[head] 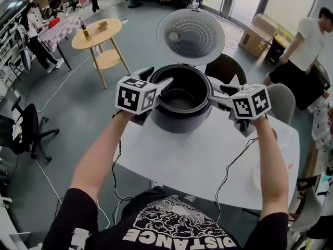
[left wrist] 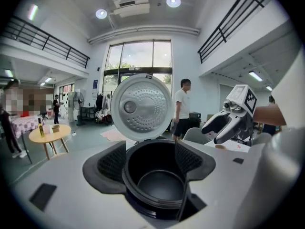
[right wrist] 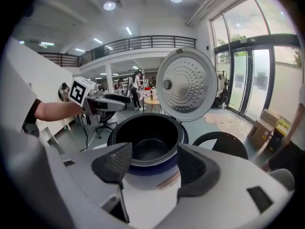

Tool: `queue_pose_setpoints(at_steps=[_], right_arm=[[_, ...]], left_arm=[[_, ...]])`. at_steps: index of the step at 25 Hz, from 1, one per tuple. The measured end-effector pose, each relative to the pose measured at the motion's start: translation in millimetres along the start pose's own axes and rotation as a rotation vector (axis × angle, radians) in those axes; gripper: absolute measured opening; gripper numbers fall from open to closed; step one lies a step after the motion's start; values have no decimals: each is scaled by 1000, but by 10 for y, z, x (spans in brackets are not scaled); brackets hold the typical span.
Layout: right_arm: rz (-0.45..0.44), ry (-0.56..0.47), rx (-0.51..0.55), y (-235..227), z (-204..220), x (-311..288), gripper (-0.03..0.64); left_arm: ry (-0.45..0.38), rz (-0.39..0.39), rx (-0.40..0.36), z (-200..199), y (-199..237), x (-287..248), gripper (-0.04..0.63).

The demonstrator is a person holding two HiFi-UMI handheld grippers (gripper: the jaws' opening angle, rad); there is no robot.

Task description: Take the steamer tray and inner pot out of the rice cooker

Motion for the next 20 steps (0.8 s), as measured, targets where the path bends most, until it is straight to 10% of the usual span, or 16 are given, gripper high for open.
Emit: queue_pose_setpoints(at_steps=[12, 20], right_arm=[[-41, -93, -369, -115, -99, -420, 304], [-77, -133, -580, -297, 24, -551, 284]], left_arm=[[187, 274, 494, 110, 840, -180, 318], [347, 394, 607, 332, 972, -445, 319]])
Point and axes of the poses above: the fingertips, and each gripper's own axes: x backward along the fingers, y to its left, z out of its underside, the point moved 5 cm from there along x, backward along the fingers, and after that the axes turned 7 degrees about -z, right-handed, at the moved point
